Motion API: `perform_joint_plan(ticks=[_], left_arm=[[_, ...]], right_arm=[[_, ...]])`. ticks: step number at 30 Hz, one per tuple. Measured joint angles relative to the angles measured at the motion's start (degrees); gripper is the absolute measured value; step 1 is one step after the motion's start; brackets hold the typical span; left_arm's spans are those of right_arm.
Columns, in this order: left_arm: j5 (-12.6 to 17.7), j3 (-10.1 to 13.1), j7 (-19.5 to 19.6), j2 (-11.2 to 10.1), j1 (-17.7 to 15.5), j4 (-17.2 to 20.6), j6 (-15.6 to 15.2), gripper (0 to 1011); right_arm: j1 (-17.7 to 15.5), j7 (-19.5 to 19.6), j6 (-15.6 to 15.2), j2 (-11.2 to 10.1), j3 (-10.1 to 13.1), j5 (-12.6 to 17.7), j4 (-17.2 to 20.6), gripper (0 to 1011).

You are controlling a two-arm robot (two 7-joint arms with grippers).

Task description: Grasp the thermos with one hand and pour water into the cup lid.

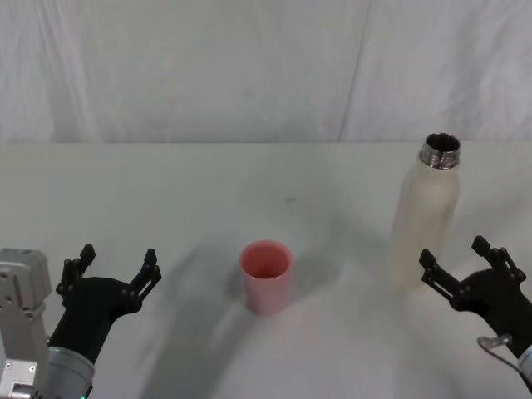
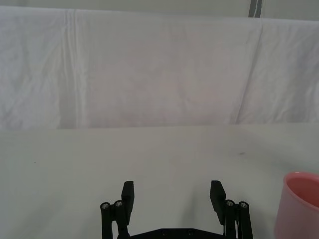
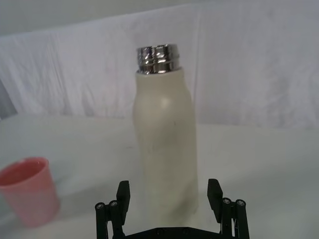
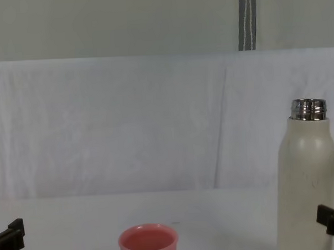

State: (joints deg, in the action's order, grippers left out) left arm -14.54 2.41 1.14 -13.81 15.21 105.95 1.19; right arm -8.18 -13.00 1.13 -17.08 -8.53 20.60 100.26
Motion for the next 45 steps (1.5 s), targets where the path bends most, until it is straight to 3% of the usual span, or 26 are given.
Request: perform_joint_plan(ticks=[15, 19, 45], left_arm=[[0.0, 0.0, 0.0, 0.0, 0.0, 0.0, 0.0, 1001], [0.0, 0.0, 0.0, 0.0, 0.0, 0.0, 0.0, 1001], [0.0, 0.0, 0.0, 0.0, 0.0, 0.0, 0.0, 1001]], right_arm=[[-2.8, 5.81, 1.19, 1.27, -1.33, -11.66, 1.14, 1003], [-2.94, 6.5, 1.19, 1.77, -1.3, -13.52, 1.14, 1003], [-2.76, 5.12, 1.36, 5.18, 0.03, -18.3, 1.86, 1003]])
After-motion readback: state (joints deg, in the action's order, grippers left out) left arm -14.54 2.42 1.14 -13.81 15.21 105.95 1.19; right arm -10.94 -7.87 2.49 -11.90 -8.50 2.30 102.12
